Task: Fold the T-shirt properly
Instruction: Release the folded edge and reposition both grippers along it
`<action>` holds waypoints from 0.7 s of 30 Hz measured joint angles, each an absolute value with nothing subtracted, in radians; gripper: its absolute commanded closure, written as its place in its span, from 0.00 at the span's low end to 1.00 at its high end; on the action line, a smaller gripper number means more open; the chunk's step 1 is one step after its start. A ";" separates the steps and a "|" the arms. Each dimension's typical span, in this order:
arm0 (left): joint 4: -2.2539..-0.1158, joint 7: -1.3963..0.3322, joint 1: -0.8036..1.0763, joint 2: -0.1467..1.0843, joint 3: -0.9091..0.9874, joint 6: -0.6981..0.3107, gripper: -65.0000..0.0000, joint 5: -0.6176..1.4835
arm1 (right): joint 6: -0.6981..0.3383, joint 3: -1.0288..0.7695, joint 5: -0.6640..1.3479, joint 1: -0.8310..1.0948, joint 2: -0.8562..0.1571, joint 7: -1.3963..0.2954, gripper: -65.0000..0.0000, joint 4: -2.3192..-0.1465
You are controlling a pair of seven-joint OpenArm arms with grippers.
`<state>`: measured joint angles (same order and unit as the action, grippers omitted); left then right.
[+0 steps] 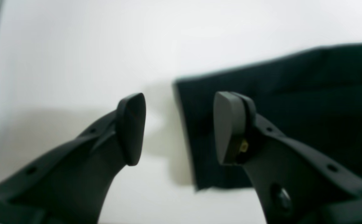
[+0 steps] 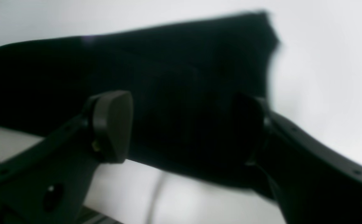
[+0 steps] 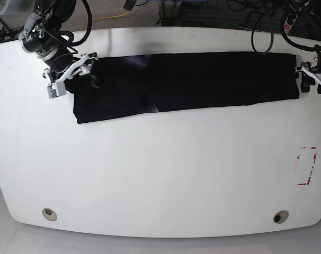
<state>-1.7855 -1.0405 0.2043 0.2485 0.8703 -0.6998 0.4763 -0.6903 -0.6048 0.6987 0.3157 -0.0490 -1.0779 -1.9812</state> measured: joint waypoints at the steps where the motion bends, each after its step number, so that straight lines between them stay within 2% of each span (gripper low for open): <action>1: -1.768 -1.060 0.197 0.254 0.891 -0.700 0.49 0.499 | -0.692 -0.577 0.704 0.311 -0.050 -1.077 0.26 -1.981; 6: -1.626 -1.087 0.176 0.253 0.945 -0.700 0.49 0.573 | -0.699 -0.487 0.707 0.285 -0.044 -1.078 0.26 -1.924; 13: -1.457 -1.117 0.186 0.270 0.959 -0.697 0.49 0.612 | -0.693 -0.483 0.653 0.241 -0.064 -1.082 0.26 -1.756; 21: -1.415 -1.111 0.183 0.257 0.928 -0.697 0.49 0.622 | -0.692 -0.482 0.606 0.234 -0.067 -1.078 0.26 -1.737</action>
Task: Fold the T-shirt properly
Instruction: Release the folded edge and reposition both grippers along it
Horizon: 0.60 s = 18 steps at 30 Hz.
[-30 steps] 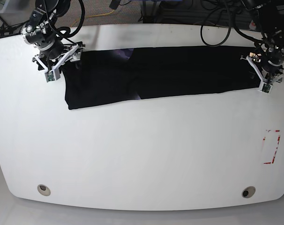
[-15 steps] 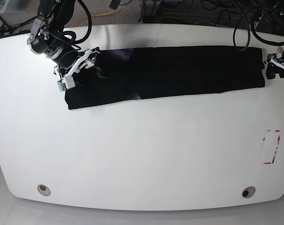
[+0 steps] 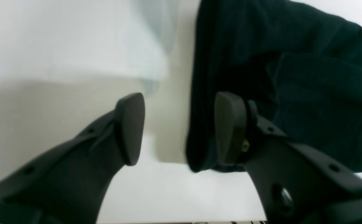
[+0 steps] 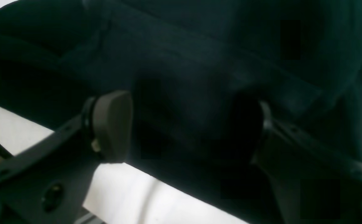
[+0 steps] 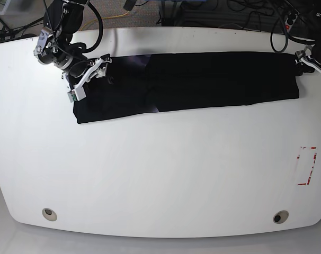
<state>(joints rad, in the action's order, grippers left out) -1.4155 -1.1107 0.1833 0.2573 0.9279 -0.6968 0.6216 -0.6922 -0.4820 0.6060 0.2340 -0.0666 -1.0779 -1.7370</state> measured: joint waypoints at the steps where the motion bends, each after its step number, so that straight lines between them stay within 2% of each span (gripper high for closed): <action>1: -1.415 -1.111 0.183 0.254 0.917 -0.697 0.49 0.622 | -0.692 -0.482 0.606 0.234 -0.067 -1.078 0.26 -1.737; 12: -1.419 -1.129 0.220 0.245 0.901 -0.697 0.49 0.764 | -0.692 -0.482 0.606 0.243 -0.067 -1.077 0.26 -1.737; 18: -1.419 -1.125 0.213 0.273 0.900 -0.697 0.49 0.771 | -0.692 -0.482 0.607 0.243 -0.069 -1.078 0.26 -1.737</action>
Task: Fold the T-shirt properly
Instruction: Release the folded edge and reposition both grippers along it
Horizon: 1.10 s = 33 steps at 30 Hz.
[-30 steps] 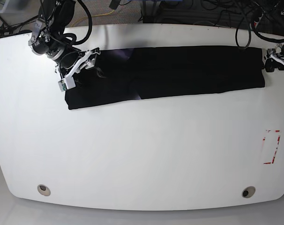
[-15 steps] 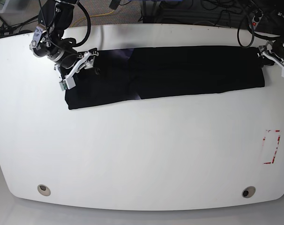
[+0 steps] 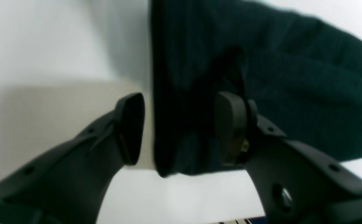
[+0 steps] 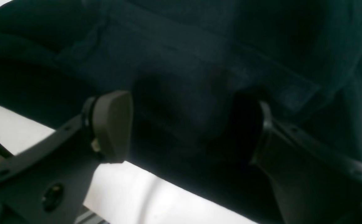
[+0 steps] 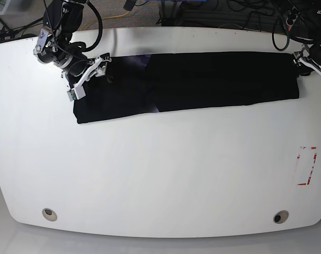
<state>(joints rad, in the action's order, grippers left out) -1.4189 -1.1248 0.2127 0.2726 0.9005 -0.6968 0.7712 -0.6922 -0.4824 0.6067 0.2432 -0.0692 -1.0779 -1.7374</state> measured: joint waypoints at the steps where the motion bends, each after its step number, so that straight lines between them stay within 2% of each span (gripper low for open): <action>1: -1.419 -1.124 0.211 0.273 0.902 -0.697 0.49 0.772 | -0.692 -0.482 0.606 0.243 -0.069 -1.078 0.26 -1.737; 5: -1.407 -1.127 0.195 0.264 0.902 -0.697 0.47 0.770 | -0.692 -0.482 0.607 0.243 -0.069 -1.077 0.26 -1.737; 8: -1.378 -1.126 0.176 0.265 0.901 -0.697 0.33 0.772 | -0.692 -0.482 0.607 0.243 -0.069 -1.078 0.26 -1.737; 10: -1.371 -1.126 0.176 0.265 0.900 -0.697 0.28 0.774 | -0.692 -0.482 0.606 0.242 -0.068 -1.077 0.26 -1.737; 28: -1.366 -1.159 0.167 0.267 0.900 -0.697 0.29 0.773 | -0.692 -0.482 0.606 0.243 -0.067 -1.078 0.26 -1.737; 33: -1.296 -1.126 0.126 0.273 0.886 -0.698 0.29 0.793 | -0.692 -0.482 0.606 0.243 -0.066 -1.078 0.26 -1.737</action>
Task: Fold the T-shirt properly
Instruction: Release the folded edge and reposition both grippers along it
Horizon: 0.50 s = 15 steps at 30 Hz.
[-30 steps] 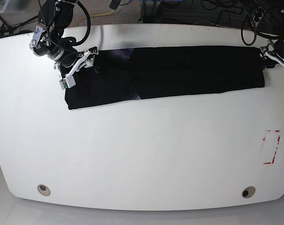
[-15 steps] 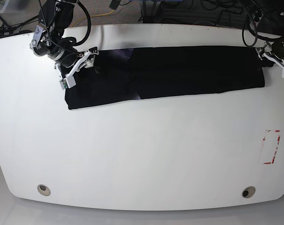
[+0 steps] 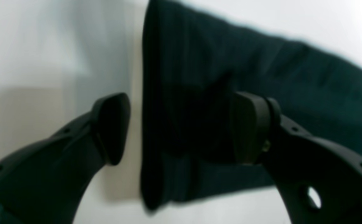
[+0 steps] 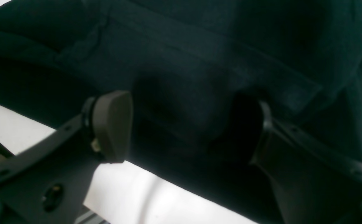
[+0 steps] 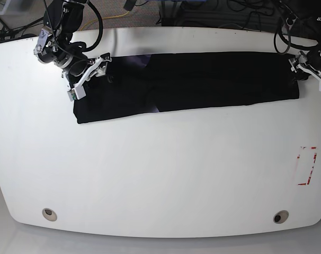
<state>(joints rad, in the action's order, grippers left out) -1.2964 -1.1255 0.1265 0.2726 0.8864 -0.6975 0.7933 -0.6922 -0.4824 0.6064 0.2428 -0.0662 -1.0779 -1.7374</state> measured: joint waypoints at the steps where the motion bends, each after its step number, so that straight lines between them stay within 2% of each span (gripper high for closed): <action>1: -1.276 -1.114 0.118 0.275 0.880 -0.698 0.29 0.805 | -0.692 -0.482 0.607 0.243 -0.066 -1.077 0.26 -1.737; 4: -1.250 -1.078 0.110 0.278 0.845 -0.698 0.38 0.813 | -0.692 -0.482 0.607 0.243 -0.066 -1.078 0.26 -1.737; 7: -1.251 -1.076 0.109 0.278 0.813 -0.699 0.51 0.813 | -0.692 -0.482 0.606 0.243 -0.064 -1.078 0.26 -1.737; 15: -1.249 -1.080 0.122 0.278 0.782 -0.699 0.65 0.818 | -0.692 -0.485 0.606 0.243 -0.064 -1.078 0.28 -1.737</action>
